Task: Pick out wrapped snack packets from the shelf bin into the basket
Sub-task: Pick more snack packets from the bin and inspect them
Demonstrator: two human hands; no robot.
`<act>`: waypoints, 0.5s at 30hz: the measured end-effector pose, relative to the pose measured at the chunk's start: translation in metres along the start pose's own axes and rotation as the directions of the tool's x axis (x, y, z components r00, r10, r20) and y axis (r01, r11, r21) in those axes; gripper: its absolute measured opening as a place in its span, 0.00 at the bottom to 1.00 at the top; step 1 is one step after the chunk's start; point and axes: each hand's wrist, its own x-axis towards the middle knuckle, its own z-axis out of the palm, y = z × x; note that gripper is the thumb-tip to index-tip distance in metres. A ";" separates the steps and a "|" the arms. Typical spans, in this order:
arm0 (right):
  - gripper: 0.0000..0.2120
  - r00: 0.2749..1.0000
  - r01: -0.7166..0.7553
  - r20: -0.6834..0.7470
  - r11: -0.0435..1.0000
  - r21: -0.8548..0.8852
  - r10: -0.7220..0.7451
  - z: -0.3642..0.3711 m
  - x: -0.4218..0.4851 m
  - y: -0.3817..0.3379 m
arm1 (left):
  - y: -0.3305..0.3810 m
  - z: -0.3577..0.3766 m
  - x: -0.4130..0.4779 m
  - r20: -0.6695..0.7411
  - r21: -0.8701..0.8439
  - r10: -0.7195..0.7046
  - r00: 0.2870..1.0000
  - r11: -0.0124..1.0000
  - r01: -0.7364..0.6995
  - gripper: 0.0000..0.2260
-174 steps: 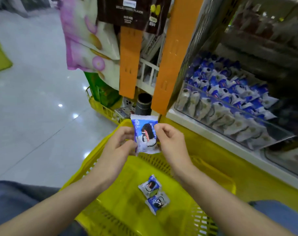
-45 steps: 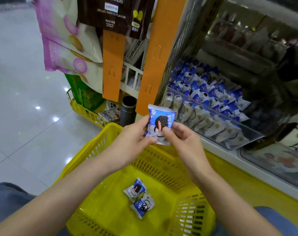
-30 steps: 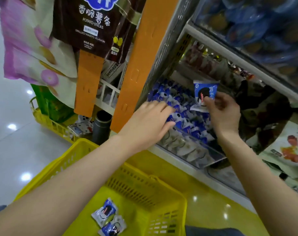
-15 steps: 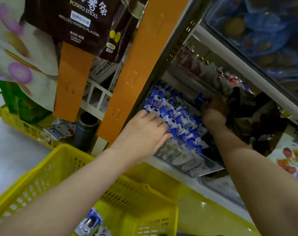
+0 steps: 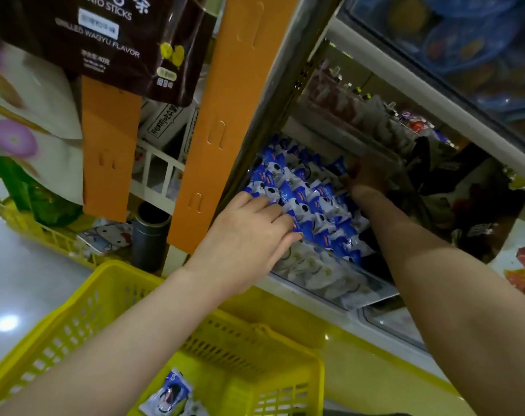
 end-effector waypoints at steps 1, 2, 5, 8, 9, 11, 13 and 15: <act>0.10 1.000 0.003 0.024 1.000 -0.010 -0.003 -0.001 0.000 0.001 | 0.001 -0.001 0.000 0.009 0.000 -0.004 1.000 1.000 0.004 0.19; 0.10 0.999 0.012 0.049 1.000 -0.024 -0.011 -0.001 0.001 0.003 | 0.001 -0.002 0.000 0.024 0.002 -0.009 1.000 1.000 0.009 0.19; 0.12 0.988 0.039 0.155 0.995 -0.088 -0.025 -0.006 -0.003 0.007 | 0.003 -0.006 -0.002 0.052 0.020 -0.018 0.998 1.000 0.017 0.19; 0.15 0.969 0.114 0.239 0.969 -0.220 -0.060 -0.012 -0.012 0.007 | 0.005 -0.008 -0.001 0.069 0.047 -0.016 0.998 0.999 0.012 0.20; 0.15 0.966 0.135 0.248 0.958 -0.255 -0.070 -0.013 -0.018 0.005 | 0.004 -0.009 -0.001 0.066 0.058 -0.011 0.998 0.998 0.007 0.20; 0.13 0.967 0.149 0.244 0.948 -0.282 -0.080 -0.017 -0.032 -0.003 | 0.005 -0.012 -0.002 0.095 0.076 -0.017 0.995 0.997 0.010 0.22; 0.11 0.971 0.175 0.203 0.957 -0.233 -0.128 -0.021 -0.050 -0.015 | 0.007 -0.015 -0.004 0.168 0.095 -0.055 0.984 0.995 0.039 0.21; 0.13 0.970 0.216 0.123 0.975 -0.056 -0.208 -0.026 -0.074 -0.030 | 0.008 -0.021 -0.001 0.173 0.016 -0.069 0.983 0.998 0.068 0.17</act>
